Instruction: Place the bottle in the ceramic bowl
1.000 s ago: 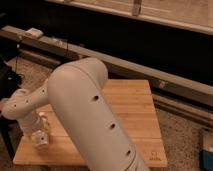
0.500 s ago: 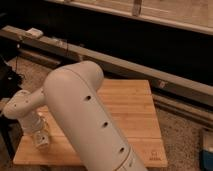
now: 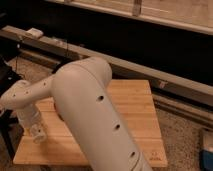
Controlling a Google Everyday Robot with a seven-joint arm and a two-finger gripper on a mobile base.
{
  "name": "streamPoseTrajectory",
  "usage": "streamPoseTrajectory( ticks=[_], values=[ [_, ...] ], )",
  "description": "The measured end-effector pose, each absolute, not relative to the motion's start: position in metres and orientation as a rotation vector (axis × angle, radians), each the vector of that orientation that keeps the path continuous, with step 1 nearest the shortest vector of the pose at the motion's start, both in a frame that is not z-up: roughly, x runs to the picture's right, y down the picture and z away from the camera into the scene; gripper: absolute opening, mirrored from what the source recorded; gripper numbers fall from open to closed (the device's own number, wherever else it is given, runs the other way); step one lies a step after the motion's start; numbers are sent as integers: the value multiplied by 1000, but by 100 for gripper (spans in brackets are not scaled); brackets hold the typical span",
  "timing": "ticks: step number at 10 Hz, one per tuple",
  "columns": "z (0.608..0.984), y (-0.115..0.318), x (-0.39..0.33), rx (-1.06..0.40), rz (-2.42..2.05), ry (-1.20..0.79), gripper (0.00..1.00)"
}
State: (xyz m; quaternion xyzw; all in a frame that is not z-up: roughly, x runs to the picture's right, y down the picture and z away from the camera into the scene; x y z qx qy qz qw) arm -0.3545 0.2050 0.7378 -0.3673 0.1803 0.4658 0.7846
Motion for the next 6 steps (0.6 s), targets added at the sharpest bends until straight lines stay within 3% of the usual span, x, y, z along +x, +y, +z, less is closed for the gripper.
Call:
streamPoseTrajectory(
  ticks=[3,6],
  values=[
    [702,139,-340,-785,1034,328,0],
    [712,85,-304,-752,1087,344,0]
  ],
)
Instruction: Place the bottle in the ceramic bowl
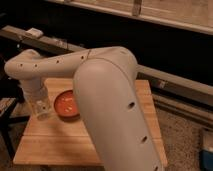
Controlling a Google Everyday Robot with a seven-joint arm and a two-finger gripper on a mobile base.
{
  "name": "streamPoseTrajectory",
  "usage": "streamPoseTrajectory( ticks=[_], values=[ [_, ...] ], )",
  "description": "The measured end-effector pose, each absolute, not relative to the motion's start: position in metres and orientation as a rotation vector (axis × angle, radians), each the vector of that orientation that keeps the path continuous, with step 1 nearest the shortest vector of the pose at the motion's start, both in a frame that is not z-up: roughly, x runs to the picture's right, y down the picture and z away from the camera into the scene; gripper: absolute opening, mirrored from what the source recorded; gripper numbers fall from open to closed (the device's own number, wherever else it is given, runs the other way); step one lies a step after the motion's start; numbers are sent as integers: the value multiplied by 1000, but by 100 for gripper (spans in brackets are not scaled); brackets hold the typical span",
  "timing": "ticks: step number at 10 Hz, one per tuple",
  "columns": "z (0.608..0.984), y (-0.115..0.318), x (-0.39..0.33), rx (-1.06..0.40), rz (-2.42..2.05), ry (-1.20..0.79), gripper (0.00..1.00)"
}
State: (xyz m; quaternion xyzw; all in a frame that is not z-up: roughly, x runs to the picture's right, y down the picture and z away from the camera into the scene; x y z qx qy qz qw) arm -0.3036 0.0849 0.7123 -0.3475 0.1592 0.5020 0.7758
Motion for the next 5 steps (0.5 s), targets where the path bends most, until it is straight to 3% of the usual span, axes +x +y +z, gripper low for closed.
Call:
streamPoseTrajectory(
  ticks=[4,5],
  values=[
    [773,48,-247,-741,1206,384,0],
    [790,45,-233,-731,1241,388,4]
  ],
)
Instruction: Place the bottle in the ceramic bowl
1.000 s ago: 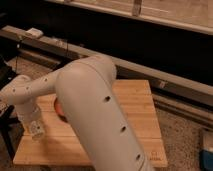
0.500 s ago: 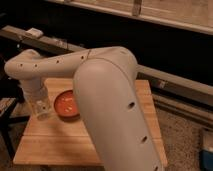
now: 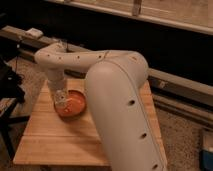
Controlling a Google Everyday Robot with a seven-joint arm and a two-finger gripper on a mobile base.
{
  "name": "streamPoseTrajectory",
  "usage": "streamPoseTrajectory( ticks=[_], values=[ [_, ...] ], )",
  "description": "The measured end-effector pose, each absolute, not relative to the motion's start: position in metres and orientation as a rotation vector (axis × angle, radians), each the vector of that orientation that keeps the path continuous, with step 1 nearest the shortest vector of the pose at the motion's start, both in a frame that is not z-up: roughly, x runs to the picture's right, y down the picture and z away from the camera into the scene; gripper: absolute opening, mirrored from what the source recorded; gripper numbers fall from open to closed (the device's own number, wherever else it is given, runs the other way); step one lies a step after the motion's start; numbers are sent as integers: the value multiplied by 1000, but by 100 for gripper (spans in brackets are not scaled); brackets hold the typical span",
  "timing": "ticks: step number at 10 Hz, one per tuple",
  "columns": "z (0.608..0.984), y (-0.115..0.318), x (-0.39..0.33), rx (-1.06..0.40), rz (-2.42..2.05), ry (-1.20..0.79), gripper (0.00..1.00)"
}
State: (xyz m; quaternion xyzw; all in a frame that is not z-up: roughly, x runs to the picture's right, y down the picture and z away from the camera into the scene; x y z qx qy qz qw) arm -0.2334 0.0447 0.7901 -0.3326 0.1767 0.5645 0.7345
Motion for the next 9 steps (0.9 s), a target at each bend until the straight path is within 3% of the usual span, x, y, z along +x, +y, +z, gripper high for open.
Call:
streamPoseTrajectory(
  ticks=[7,9],
  values=[
    [835,64,-218,-677,1283,393,76],
    [836,69,-221,-667,1277,388,80]
  ],
)
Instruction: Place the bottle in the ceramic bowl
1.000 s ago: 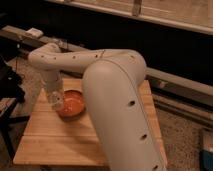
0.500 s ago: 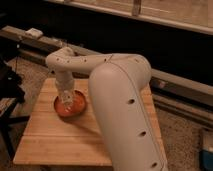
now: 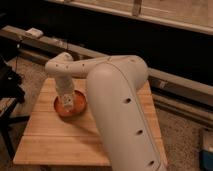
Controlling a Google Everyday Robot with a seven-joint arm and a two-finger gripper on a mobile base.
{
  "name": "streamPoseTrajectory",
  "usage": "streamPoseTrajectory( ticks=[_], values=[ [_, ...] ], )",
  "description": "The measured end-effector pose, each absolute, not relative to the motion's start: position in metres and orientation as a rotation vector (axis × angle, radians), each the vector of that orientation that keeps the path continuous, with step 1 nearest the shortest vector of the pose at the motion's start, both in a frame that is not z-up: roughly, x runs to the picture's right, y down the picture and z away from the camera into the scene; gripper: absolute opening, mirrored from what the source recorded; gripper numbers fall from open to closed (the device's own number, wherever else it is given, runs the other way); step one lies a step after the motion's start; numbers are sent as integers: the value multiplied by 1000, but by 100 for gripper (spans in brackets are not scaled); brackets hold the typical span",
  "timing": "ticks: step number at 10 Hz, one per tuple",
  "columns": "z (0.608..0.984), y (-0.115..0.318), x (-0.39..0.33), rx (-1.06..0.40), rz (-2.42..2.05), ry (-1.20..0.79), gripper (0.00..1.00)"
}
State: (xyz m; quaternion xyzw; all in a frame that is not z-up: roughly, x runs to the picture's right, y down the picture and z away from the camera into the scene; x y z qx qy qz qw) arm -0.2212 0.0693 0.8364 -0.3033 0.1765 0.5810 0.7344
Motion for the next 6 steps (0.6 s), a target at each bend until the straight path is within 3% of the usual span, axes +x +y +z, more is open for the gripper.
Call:
streamPoseTrajectory(
  ticks=[6],
  values=[
    [837,70,-221,-666,1285,384,80]
  ],
)
